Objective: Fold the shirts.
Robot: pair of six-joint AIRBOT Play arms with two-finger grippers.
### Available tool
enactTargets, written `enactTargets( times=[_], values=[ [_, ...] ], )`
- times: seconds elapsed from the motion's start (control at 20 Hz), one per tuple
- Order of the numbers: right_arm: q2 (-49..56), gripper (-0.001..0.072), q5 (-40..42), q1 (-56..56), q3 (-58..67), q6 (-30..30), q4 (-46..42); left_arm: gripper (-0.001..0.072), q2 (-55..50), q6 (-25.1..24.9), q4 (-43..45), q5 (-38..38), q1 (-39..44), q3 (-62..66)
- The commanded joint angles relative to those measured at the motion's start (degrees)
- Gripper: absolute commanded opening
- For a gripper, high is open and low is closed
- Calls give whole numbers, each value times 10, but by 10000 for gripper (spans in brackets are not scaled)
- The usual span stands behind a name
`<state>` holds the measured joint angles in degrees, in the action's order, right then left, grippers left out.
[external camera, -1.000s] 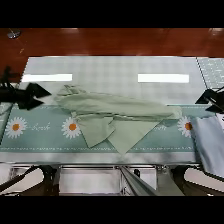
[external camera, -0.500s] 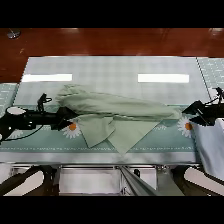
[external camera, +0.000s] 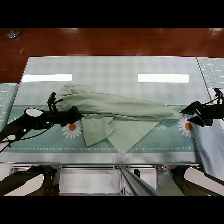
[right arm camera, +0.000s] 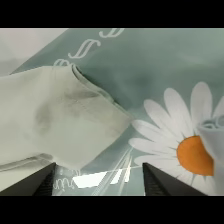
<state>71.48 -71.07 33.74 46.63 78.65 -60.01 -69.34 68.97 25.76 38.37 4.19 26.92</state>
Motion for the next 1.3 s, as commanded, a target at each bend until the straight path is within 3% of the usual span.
enactTargets(
  times=[0.0,0.5,0.9,1.1,1.25],
  values=[
    [0,618,1,0,0,0,-1,18,-1,-42,-17,13,8,14],
    [51,618,0,-21,0,8,0,19,1,-53,-18,49,-6,39],
    [88,617,76,-58,1,9,73,19,1,-53,-18,48,-6,39],
    [90,536,92,-58,1,9,87,19,1,-53,-18,48,-6,39],
    [91,368,101,-58,1,8,87,19,1,-53,-18,48,-6,39]
  ],
)
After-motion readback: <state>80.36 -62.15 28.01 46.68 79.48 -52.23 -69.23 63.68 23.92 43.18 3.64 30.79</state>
